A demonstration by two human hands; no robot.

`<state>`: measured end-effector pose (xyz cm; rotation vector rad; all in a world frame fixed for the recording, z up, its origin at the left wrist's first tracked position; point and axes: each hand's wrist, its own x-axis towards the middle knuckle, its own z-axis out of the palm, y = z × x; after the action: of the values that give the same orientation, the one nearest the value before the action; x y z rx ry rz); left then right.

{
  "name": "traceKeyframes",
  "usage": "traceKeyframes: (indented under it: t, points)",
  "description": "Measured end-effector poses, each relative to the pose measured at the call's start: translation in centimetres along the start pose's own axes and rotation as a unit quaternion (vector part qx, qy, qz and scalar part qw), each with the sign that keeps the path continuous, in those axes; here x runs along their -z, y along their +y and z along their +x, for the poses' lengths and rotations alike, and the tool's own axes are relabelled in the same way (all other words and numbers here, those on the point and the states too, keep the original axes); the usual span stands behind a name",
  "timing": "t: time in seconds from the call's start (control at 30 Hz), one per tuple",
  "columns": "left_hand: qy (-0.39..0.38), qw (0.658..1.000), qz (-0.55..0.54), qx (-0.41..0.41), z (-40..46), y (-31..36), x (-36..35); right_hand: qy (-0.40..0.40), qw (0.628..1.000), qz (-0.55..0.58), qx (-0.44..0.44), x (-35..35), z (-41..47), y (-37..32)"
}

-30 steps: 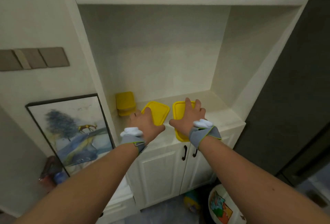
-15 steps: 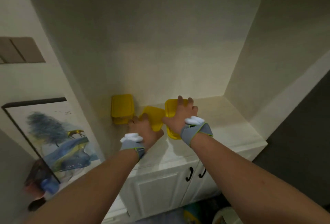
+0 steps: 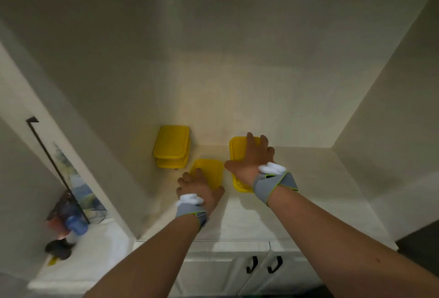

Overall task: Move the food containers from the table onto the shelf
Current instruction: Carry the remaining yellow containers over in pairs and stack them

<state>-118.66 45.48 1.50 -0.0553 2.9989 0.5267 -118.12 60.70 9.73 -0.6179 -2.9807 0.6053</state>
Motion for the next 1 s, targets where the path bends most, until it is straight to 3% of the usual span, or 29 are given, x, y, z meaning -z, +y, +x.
traceKeyframes:
  t: [0.4, 0.6, 0.73, 1.0]
  points:
    - [0.032, 0.998, 0.004, 0.061, 1.1, 1.2, -1.1, -0.01, 1.0, 0.008, 0.026, -1.8, 1.3, 1.1]
    - [0.165, 0.98, 0.024, -0.113, -0.1, 0.1, -0.4, -0.022, 0.999, -0.003, 0.034, -1.6, 1.9, 0.5]
    - [0.093, 0.986, 0.009, -0.14, 0.0, -1.0, 0.1, -0.028, 0.999, -0.001, 0.028, -1.8, 2.3, -0.2]
    - [0.054, 0.968, -0.045, -0.242, 0.7, -2.9, -1.3, -0.044, 0.999, -0.004, 0.022, -3.0, 3.1, -0.7]
